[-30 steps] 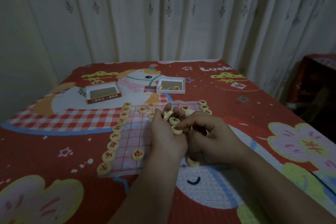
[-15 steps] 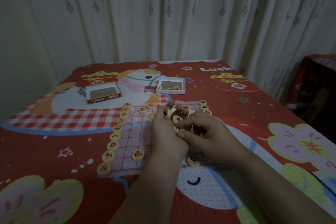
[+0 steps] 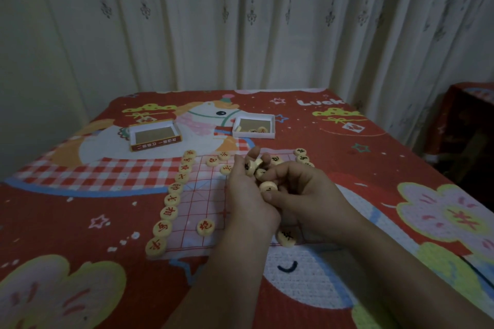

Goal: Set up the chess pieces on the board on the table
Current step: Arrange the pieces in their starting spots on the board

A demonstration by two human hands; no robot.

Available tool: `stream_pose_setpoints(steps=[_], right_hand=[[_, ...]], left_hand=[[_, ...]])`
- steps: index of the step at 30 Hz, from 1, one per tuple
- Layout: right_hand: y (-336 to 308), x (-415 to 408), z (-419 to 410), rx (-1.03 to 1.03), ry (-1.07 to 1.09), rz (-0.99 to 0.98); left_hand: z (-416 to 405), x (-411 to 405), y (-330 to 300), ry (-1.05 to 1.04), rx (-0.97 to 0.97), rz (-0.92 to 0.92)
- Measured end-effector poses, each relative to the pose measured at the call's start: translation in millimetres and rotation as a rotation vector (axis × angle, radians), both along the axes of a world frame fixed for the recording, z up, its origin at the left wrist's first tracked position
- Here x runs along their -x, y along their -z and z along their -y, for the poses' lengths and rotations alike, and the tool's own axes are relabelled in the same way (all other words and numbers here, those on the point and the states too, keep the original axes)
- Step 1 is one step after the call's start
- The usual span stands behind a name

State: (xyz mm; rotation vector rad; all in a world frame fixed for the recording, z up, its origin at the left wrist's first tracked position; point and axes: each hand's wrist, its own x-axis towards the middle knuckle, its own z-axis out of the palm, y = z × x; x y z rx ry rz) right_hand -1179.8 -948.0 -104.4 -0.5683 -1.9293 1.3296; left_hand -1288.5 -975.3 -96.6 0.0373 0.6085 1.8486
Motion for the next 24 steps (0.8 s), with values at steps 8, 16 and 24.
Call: stream_pose_setpoints(steps=[8, 16, 24], right_hand=[[-27, -19, -30, 0.12, 0.418, 0.023], [-35, 19, -49, -0.021, 0.285, 0.562], [-9, 34, -61, -0.196, 0.311, 0.711]], left_hand=[[-2, 17, 5, -0.152, -0.033, 0.088], [-5, 22, 7, -0.195, -0.018, 0.068], [-6, 20, 7, -0.181, 0.006, 0.079]])
